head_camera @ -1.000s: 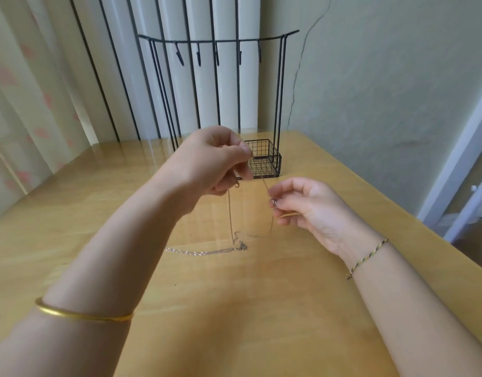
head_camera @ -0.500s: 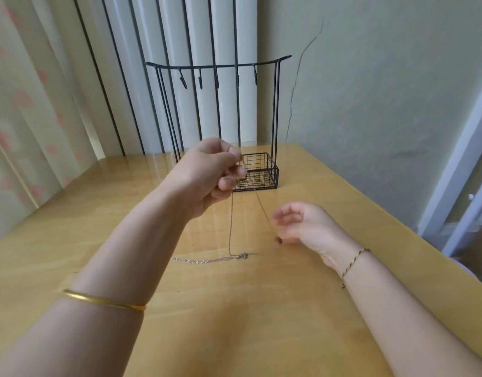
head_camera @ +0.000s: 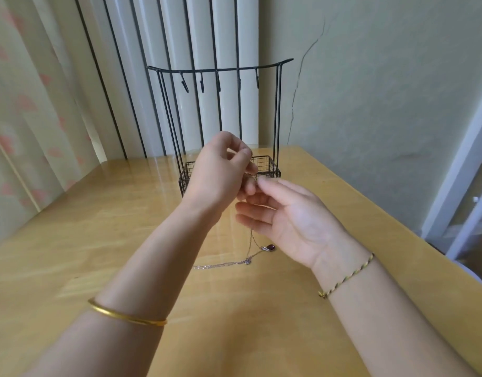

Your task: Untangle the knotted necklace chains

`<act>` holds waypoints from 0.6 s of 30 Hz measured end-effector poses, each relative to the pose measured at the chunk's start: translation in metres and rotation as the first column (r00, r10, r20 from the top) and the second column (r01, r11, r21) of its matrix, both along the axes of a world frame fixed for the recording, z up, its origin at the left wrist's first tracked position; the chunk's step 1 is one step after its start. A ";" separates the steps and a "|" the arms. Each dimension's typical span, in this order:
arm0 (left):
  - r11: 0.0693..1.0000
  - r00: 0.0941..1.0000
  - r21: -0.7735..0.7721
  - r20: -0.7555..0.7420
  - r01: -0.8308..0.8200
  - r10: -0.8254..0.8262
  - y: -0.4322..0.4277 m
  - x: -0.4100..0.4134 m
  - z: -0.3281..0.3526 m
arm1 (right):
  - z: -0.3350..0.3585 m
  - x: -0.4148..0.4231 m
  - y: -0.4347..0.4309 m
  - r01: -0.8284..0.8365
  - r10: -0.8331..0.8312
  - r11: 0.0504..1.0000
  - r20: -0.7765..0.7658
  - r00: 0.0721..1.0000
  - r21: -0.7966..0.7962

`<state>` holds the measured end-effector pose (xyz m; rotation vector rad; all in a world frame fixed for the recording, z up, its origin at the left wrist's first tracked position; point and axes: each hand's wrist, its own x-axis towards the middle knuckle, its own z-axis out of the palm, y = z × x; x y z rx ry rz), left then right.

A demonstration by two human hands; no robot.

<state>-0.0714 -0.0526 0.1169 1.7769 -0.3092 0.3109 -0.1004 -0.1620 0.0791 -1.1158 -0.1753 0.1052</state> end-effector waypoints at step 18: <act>0.985 0.986 -0.056 -0.028 0.162 -0.163 0.017 -0.003 0.020 | 0.035 0.026 -0.024 0.190 -0.088 0.896 0.260 0.962 -0.402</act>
